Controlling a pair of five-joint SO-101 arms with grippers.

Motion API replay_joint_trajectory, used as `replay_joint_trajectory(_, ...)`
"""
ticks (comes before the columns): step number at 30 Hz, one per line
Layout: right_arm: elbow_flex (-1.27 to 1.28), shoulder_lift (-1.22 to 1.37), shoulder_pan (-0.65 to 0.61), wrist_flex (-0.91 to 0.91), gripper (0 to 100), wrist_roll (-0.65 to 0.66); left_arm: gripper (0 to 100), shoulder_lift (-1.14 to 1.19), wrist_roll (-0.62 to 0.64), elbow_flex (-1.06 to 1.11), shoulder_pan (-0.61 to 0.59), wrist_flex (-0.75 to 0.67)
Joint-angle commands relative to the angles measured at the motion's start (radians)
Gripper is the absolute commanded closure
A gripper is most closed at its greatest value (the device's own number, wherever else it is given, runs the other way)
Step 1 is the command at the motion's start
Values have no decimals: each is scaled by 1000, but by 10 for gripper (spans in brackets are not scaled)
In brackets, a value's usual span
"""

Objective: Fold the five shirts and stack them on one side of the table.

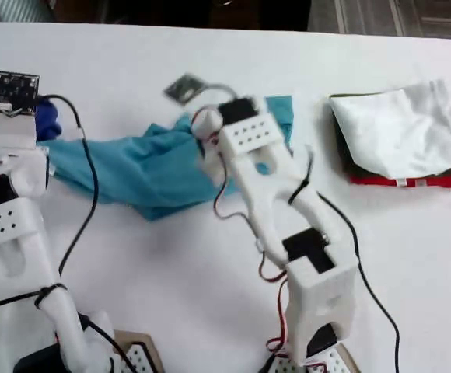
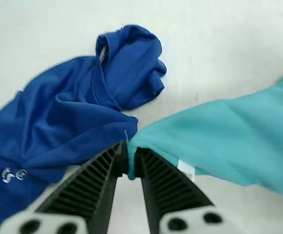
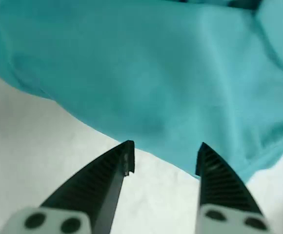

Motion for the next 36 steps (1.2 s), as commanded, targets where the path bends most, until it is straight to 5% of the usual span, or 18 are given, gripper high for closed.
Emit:
replay_joint_trajectory(1, 123, -73, -21, -130, 758, -8, 975, 14, 41, 19, 14, -35)
replay_joint_trajectory(12, 207, 93, 2, -372, 767, -8, 975, 78, 44, 28, 15, -38)
replay_joint_trajectory(16, 180, 122, 54, -426, 998, -8, 975, 78, 44, 30, 15, -32)
replay_joint_trajectory(24, -126, 61, 166, -357, 978, -8, 975, 78, 40, 38, 15, -21)
replay_joint_trajectory(36, -476, 297, 104, -470, 933, -8, 975, 78, 38, 33, 12, 8)
